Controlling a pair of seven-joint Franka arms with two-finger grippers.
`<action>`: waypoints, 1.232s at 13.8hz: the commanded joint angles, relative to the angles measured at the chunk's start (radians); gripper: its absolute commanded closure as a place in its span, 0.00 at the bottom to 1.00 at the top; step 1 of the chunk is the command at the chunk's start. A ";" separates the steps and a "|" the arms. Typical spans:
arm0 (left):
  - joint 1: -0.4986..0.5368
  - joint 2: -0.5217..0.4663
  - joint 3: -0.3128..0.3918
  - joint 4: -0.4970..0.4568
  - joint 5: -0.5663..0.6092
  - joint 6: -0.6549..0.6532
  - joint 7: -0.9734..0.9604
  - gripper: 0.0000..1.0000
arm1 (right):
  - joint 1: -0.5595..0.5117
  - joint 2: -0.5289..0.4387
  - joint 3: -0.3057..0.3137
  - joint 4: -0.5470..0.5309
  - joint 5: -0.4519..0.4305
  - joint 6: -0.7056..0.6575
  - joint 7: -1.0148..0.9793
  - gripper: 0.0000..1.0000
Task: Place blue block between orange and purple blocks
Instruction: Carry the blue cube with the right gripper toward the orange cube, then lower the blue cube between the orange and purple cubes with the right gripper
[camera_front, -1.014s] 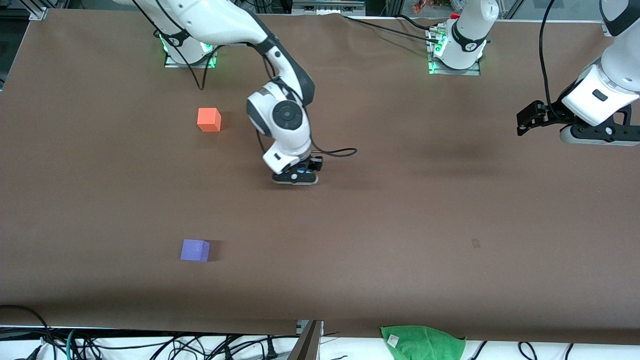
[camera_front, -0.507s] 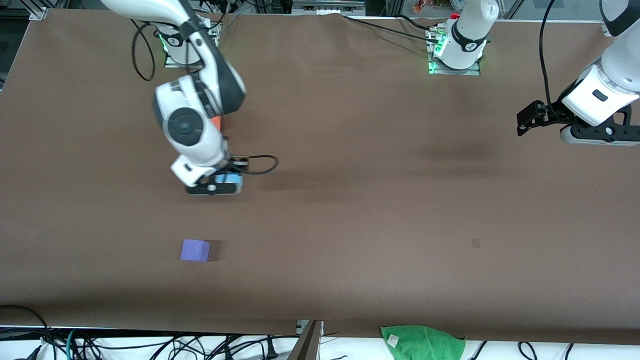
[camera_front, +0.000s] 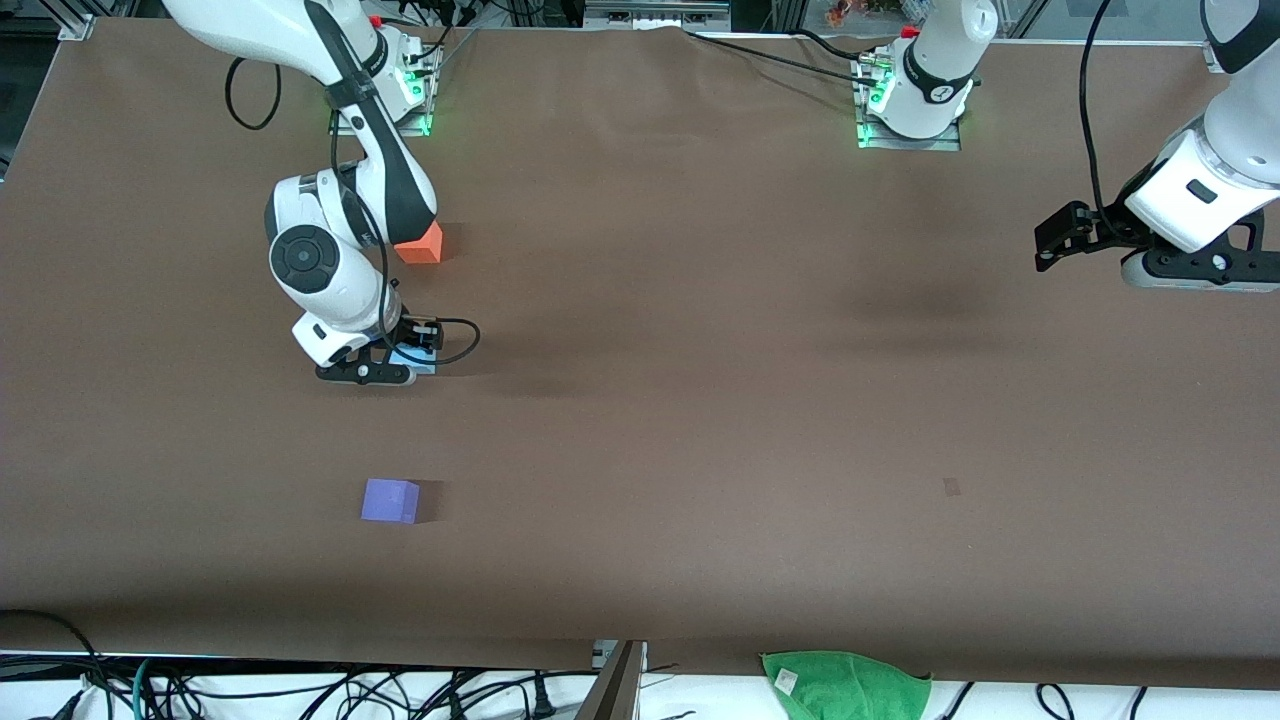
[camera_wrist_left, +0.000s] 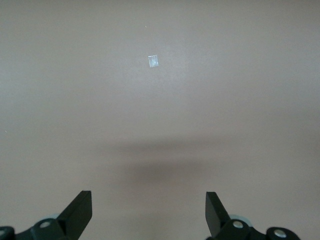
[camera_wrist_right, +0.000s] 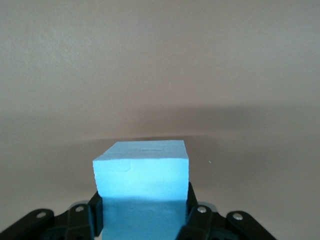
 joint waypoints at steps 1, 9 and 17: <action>0.007 -0.013 0.002 -0.009 -0.016 -0.008 0.021 0.00 | -0.006 -0.011 -0.001 -0.058 0.033 0.066 -0.056 0.91; 0.007 -0.013 0.002 -0.009 -0.016 -0.021 0.022 0.00 | -0.055 0.028 0.001 -0.098 0.034 0.175 -0.131 0.90; 0.007 -0.013 0.004 -0.009 -0.016 -0.021 0.022 0.00 | -0.055 0.035 0.001 -0.099 0.077 0.184 -0.131 0.71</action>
